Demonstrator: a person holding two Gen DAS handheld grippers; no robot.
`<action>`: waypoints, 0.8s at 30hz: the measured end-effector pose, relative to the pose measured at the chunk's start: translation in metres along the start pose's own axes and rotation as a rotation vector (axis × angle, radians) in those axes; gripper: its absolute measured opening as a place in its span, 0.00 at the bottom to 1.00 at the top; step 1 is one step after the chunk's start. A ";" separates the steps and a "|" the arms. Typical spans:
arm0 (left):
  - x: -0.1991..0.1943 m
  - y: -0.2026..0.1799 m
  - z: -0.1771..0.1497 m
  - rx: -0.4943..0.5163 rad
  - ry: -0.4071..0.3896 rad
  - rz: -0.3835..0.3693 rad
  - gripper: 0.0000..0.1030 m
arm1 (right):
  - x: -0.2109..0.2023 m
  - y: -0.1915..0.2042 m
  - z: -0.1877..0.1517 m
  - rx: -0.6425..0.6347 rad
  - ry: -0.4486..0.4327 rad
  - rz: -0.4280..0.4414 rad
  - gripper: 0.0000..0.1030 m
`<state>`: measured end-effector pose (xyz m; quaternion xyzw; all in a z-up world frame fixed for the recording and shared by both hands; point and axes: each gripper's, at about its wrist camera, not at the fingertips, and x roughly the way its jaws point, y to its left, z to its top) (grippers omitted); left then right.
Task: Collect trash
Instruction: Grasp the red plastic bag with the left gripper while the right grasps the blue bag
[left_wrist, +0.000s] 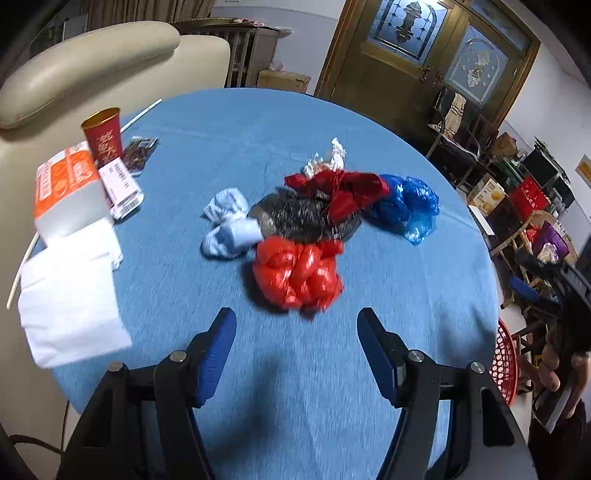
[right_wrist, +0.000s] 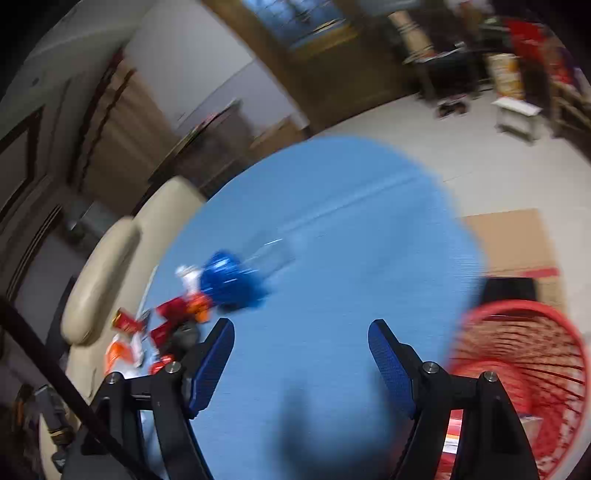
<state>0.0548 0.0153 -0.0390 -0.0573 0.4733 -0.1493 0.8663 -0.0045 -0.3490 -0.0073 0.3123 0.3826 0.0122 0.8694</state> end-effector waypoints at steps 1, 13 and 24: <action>0.004 -0.001 0.005 -0.003 0.002 -0.005 0.67 | 0.009 0.009 0.003 -0.011 0.011 0.012 0.76; 0.046 0.003 0.042 -0.057 0.005 -0.017 0.67 | 0.109 0.083 0.063 -0.150 0.047 0.081 0.76; 0.068 0.009 0.037 -0.047 0.044 -0.040 0.52 | 0.157 0.105 0.057 -0.297 0.172 0.025 0.75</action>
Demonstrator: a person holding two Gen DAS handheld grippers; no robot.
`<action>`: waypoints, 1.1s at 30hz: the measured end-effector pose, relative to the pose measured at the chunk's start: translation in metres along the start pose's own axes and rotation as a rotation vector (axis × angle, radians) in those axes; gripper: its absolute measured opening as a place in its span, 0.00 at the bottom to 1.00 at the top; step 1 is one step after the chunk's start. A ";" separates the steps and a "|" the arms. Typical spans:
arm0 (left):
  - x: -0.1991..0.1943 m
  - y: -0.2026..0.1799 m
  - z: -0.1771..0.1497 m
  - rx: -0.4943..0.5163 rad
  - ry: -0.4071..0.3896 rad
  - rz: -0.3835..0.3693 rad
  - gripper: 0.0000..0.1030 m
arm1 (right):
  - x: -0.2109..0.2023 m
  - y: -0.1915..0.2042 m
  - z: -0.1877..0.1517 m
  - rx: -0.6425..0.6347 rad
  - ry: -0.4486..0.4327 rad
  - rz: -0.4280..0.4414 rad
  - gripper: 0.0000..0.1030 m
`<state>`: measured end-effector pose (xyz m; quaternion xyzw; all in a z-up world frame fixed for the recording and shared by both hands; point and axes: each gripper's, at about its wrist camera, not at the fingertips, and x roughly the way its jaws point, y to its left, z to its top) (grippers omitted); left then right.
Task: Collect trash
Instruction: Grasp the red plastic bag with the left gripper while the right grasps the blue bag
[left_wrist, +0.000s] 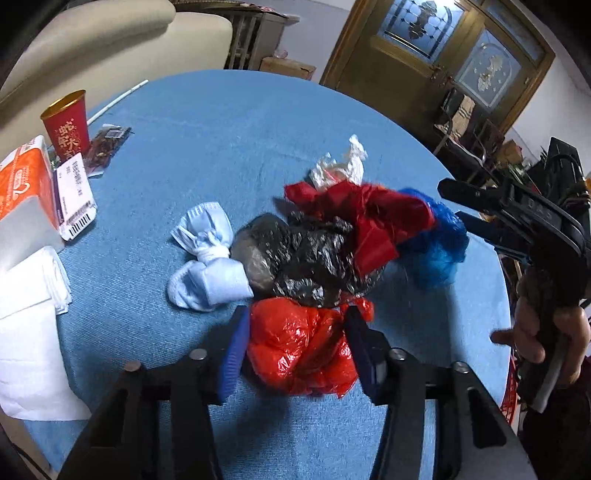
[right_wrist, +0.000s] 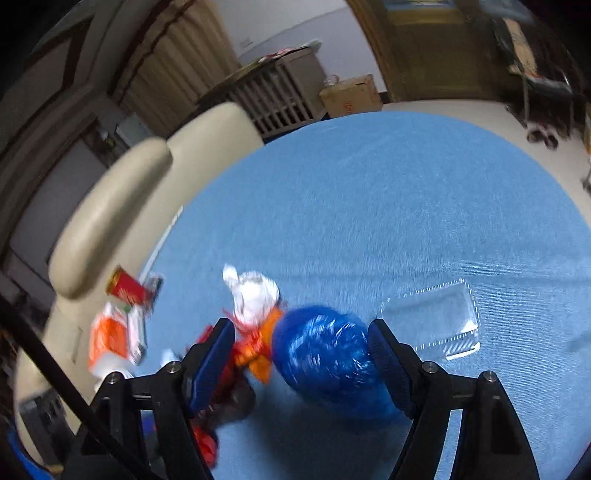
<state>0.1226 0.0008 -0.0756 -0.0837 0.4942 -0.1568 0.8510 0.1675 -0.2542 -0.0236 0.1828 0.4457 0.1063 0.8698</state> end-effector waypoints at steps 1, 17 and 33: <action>-0.001 -0.001 -0.002 0.007 -0.002 -0.009 0.51 | 0.000 0.001 -0.006 0.005 0.025 0.015 0.75; -0.022 -0.011 -0.034 0.056 0.035 -0.126 0.49 | 0.007 -0.027 -0.024 0.253 0.078 0.041 0.74; -0.025 -0.018 -0.043 0.040 0.020 -0.098 0.42 | -0.026 -0.017 -0.056 0.181 0.027 0.040 0.44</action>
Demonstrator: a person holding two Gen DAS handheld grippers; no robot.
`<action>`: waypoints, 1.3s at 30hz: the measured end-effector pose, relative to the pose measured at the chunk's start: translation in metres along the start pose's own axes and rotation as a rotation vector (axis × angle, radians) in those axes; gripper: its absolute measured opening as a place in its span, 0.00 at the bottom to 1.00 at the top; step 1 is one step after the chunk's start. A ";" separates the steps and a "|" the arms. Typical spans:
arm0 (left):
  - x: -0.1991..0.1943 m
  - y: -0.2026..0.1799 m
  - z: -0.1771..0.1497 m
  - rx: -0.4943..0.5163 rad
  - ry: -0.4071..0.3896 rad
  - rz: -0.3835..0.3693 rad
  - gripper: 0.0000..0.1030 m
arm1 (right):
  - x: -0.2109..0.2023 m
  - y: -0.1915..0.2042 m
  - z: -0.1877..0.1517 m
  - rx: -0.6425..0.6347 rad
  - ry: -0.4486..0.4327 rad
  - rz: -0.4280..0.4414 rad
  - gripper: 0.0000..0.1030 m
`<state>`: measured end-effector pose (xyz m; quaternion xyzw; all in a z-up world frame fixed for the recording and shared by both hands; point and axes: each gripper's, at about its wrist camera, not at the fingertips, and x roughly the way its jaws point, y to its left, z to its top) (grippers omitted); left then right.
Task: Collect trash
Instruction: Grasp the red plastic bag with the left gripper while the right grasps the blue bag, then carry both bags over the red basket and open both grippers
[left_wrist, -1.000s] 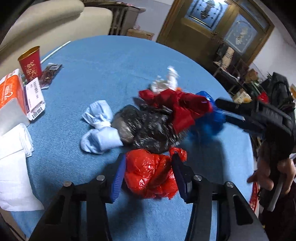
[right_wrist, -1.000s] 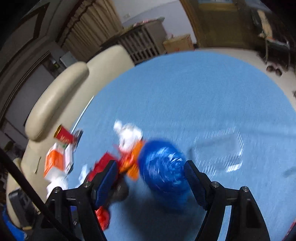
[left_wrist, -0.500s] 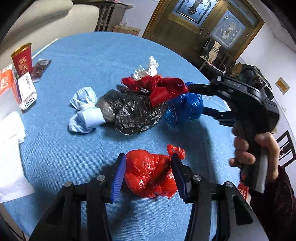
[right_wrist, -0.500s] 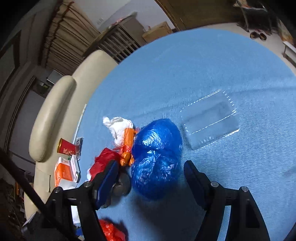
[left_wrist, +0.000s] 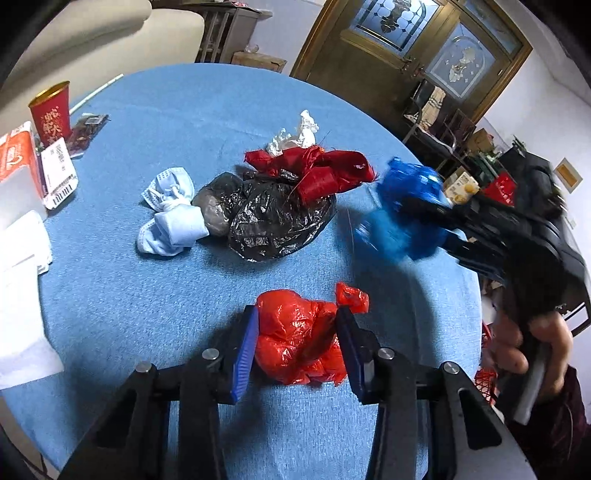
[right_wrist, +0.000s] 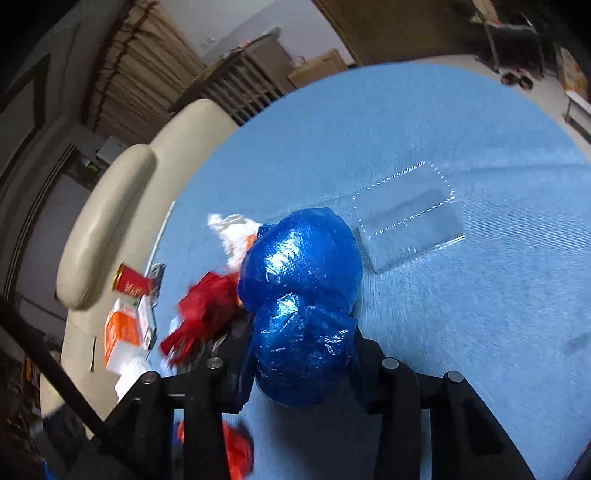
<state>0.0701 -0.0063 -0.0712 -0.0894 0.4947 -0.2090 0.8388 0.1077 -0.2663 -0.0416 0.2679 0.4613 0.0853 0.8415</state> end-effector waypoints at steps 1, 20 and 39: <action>-0.003 -0.003 0.000 0.004 -0.007 0.009 0.42 | -0.009 0.001 -0.006 -0.017 -0.005 0.003 0.44; -0.062 -0.095 -0.006 0.251 -0.194 0.185 0.42 | -0.134 -0.015 -0.095 -0.125 -0.142 -0.014 0.44; -0.079 -0.084 -0.020 0.263 -0.251 0.427 0.42 | -0.132 -0.001 -0.121 -0.147 -0.106 0.016 0.44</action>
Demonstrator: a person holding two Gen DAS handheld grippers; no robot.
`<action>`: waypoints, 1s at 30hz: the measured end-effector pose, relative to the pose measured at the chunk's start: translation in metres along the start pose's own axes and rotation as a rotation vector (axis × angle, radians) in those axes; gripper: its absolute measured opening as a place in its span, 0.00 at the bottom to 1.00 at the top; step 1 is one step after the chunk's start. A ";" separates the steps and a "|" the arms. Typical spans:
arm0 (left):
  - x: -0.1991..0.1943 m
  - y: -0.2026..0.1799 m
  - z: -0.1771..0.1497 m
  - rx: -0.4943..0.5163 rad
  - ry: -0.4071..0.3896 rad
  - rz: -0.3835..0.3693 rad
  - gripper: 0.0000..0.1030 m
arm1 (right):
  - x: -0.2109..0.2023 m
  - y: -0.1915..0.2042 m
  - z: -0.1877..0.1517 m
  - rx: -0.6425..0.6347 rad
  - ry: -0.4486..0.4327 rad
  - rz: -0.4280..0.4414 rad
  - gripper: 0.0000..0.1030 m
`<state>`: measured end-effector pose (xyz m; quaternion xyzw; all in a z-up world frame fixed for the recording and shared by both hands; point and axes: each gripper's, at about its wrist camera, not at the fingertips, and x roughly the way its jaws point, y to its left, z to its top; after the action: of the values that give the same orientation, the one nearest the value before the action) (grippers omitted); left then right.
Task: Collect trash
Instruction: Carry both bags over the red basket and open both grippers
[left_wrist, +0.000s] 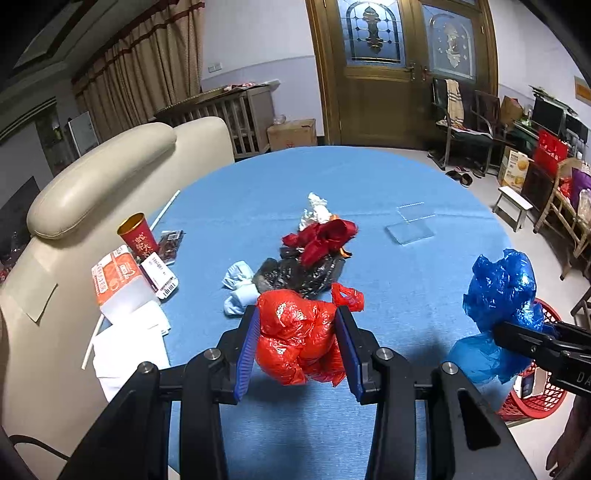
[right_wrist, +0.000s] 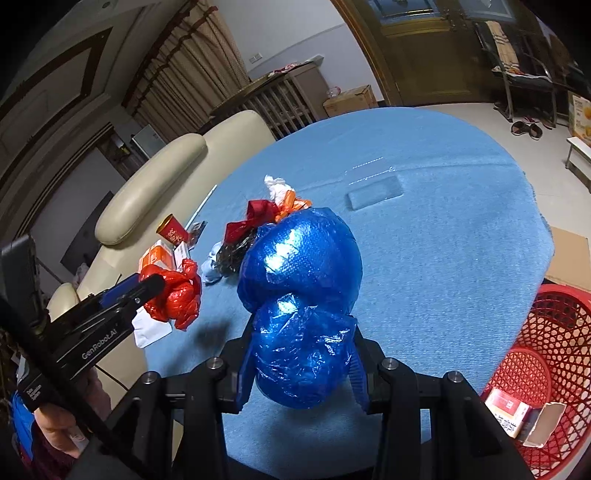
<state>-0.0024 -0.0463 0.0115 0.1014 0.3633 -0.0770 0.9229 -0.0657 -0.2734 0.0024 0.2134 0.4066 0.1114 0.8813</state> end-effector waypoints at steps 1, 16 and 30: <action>-0.001 0.000 0.000 0.002 -0.003 0.005 0.42 | 0.001 0.002 0.000 -0.003 0.002 0.000 0.44; -0.008 0.004 0.001 0.005 -0.019 0.019 0.42 | 0.005 0.012 -0.001 -0.020 0.009 0.002 0.44; -0.018 -0.011 0.003 0.048 -0.039 0.021 0.42 | -0.007 0.006 -0.003 -0.004 -0.007 0.010 0.44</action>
<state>-0.0156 -0.0561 0.0248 0.1260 0.3421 -0.0781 0.9279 -0.0727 -0.2699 0.0084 0.2141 0.4024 0.1158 0.8825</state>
